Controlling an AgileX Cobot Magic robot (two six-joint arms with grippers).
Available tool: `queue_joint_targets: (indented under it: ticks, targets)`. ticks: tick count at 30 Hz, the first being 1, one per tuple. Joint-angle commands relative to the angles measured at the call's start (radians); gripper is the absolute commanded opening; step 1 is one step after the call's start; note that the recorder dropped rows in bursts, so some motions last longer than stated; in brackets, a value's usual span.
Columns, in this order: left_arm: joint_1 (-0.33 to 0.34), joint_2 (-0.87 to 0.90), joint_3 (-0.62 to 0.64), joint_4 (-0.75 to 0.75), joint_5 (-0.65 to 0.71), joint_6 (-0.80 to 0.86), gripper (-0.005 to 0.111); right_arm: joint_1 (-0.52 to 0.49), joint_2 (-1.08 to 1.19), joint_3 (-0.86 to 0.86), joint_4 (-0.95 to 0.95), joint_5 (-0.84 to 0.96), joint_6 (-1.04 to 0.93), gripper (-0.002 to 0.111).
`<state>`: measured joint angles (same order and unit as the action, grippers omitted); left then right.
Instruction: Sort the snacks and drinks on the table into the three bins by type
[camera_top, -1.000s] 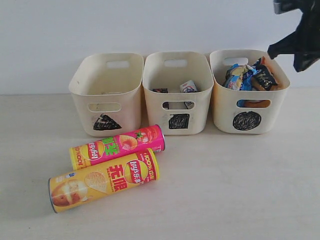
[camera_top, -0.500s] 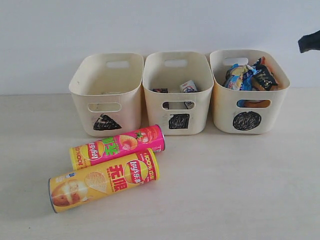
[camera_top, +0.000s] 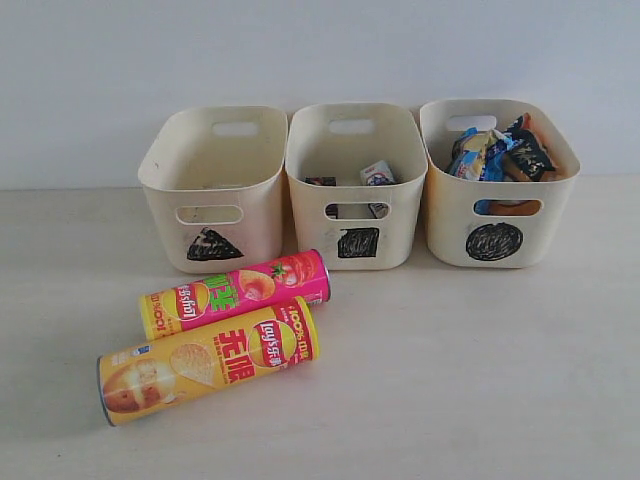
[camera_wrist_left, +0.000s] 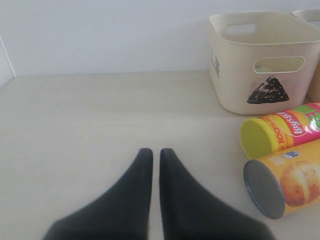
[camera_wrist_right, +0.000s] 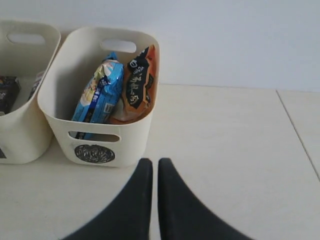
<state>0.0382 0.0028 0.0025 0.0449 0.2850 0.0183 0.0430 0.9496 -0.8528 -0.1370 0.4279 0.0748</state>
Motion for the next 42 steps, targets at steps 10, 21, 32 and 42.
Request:
queue_joint_targets:
  ticks: [10, 21, 32, 42]
  targets:
    - [-0.001, -0.003, -0.003, -0.004, -0.005, 0.001, 0.004, -0.004, -0.268, 0.085, -0.015, 0.137, 0.066, 0.001]
    - [-0.001, -0.003, -0.003, -0.004, -0.007, 0.001, 0.004, -0.002, -0.291, 0.085, -0.001, 0.100, -0.018, 0.001]
    - [-0.001, -0.003, -0.003, -0.004, -0.007, 0.001, 0.004, 0.000, -0.574, 0.325, 0.009, 0.008, -0.040, 0.001]
    - [-0.001, -0.003, -0.003, -0.004, -0.008, 0.001, 0.004, 0.000, -0.880, 0.526, 0.052, 0.010, -0.047, 0.001]
